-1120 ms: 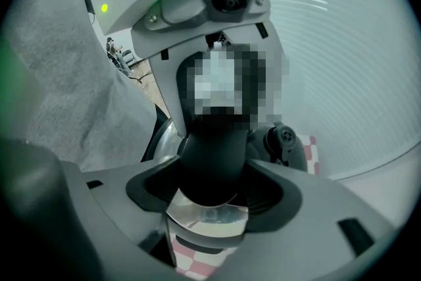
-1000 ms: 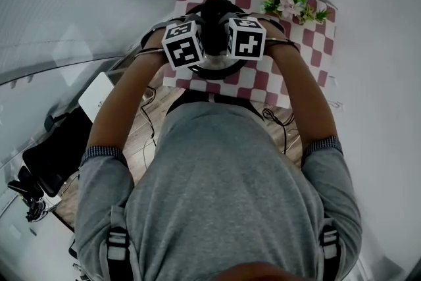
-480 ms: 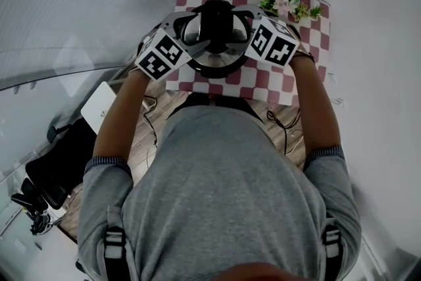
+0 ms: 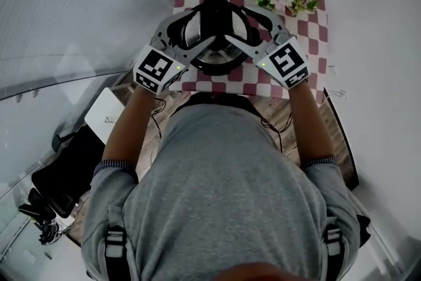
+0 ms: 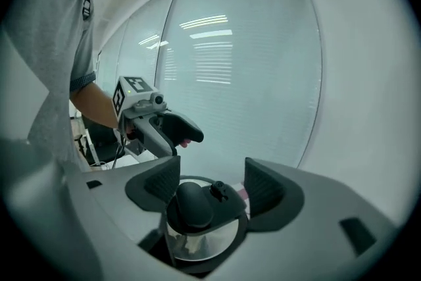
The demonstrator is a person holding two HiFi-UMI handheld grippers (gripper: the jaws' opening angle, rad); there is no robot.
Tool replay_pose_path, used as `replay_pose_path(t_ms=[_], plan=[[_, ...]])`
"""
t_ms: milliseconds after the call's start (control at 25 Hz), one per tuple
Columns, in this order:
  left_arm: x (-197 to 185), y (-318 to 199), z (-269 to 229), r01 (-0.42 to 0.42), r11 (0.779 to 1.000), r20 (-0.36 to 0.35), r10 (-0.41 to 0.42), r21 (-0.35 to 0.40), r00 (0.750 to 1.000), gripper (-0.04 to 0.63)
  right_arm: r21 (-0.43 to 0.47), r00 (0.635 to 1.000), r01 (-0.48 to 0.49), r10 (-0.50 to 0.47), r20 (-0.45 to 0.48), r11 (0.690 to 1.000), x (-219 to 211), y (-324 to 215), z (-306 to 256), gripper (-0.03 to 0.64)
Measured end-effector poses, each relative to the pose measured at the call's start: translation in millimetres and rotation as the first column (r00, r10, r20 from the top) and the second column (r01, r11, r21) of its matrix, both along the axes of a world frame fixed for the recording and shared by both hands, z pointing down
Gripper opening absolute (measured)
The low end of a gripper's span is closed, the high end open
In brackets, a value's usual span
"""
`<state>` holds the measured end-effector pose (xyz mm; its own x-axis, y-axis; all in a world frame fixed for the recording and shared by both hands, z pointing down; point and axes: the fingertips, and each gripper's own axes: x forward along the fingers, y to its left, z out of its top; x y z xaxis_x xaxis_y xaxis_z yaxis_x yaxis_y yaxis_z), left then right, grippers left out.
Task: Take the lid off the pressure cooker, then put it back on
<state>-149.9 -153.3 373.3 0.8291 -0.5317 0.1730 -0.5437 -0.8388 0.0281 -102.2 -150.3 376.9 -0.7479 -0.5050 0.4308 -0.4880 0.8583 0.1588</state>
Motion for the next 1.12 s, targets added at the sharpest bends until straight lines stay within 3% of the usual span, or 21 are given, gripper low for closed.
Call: replay_pose_path(t_ms=[200, 560, 680, 960, 1120], plan=[[-2, 13, -10, 0.037, 0.998, -0.094, -0.033, 0.042, 0.995, 0.311, 0.068, 0.989, -0.051, 0.040, 0.143, 0.996, -2, 16, -14, 0.296], [-4, 29, -7, 0.051, 0.996, -0.131, -0.041, 0.072, 0.991, 0.260, 0.053, 0.960, -0.121, 0.104, 0.262, 0.991, 2, 41, -13, 0.233], [-2, 32, -5, 0.048, 0.995, -0.122, -0.037, 0.083, 0.992, 0.231, 0.081, 0.951, -0.150, 0.121, 0.285, 0.985, 5, 45, -13, 0.177], [-8, 41, -10, 0.078, 0.992, -0.152, -0.062, 0.098, 0.986, 0.070, 0.093, 0.946, -0.172, 0.138, 0.292, 0.981, 6, 57, -5, 0.017], [-10, 43, -13, 0.089, 0.991, -0.157, -0.073, 0.102, 0.985, 0.023, 0.100, 0.949, -0.163, 0.128, 0.287, 0.981, 5, 59, -6, 0.005]])
